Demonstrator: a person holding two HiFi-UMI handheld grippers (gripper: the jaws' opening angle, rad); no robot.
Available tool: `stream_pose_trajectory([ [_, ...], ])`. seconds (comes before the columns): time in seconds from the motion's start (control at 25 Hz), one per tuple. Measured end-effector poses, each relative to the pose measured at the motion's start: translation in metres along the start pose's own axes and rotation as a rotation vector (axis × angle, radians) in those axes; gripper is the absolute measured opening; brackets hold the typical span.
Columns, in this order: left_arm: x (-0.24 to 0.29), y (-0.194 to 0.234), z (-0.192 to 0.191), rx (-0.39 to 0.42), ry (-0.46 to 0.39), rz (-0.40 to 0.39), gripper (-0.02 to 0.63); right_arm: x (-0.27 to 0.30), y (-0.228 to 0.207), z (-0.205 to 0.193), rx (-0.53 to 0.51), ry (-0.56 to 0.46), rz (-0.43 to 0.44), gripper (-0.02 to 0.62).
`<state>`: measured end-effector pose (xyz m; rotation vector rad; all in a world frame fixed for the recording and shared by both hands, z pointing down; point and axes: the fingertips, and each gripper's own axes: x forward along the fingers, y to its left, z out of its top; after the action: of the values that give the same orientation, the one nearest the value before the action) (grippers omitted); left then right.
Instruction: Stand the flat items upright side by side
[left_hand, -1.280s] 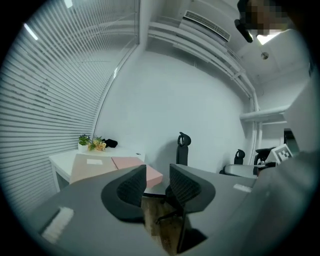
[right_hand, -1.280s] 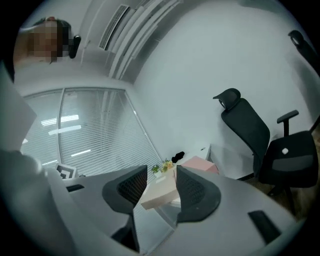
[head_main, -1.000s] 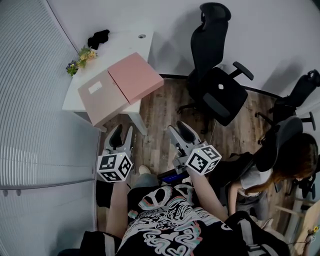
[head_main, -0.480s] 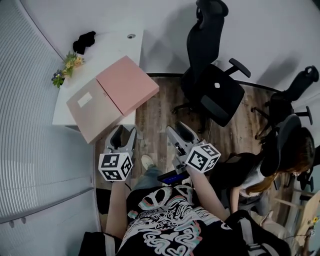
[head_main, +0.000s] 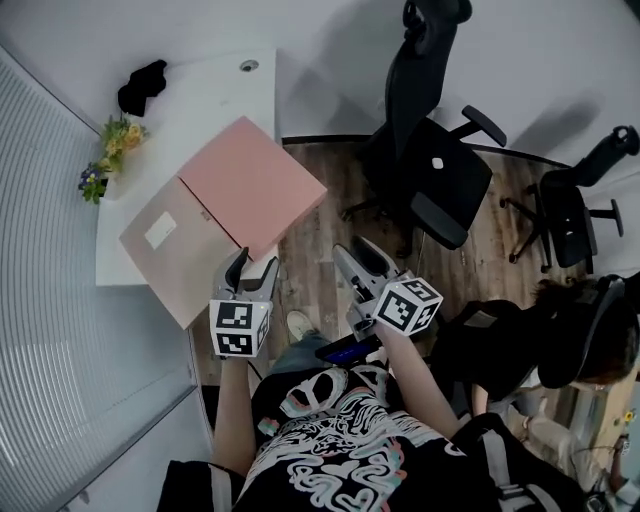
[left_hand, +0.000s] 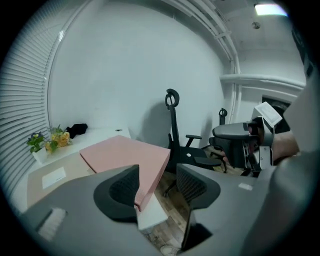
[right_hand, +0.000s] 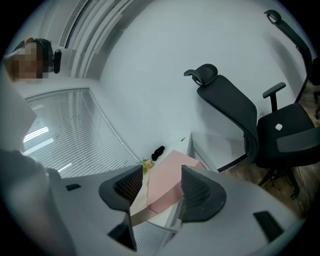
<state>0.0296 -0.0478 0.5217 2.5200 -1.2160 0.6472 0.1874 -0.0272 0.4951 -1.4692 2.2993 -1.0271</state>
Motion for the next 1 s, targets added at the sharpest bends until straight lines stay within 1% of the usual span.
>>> stream_pose_trajectory([
  [0.12,0.016,0.008,-0.010,0.058,0.065,-0.044,0.239,0.018,-0.005,-0.004,0.017,0.015,-0.026,0.229],
  [0.24,0.027,0.011,-0.022,0.128,0.144,-0.075,0.253,0.030,-0.012,-0.006,0.063,0.039,-0.059,0.233],
  [0.36,0.035,0.015,-0.031,0.156,0.195,-0.092,0.253,0.038,-0.015,0.006,0.067,0.015,-0.076,0.227],
  [0.52,0.043,0.019,-0.034,0.195,0.215,-0.106,0.253,0.047,-0.019,0.024,0.056,-0.014,-0.075,0.227],
  [0.72,0.046,0.017,-0.040,0.229,0.261,-0.134,0.253,0.058,-0.031,0.030,0.035,0.016,-0.072,0.236],
  [0.84,0.049,0.020,-0.042,0.250,0.272,-0.125,0.253,0.065,-0.039,0.026,0.049,0.032,-0.080,0.239],
  [1.0,0.056,0.023,-0.038,0.250,0.271,-0.121,0.253,0.073,-0.050,0.008,0.072,0.078,-0.084,0.243],
])
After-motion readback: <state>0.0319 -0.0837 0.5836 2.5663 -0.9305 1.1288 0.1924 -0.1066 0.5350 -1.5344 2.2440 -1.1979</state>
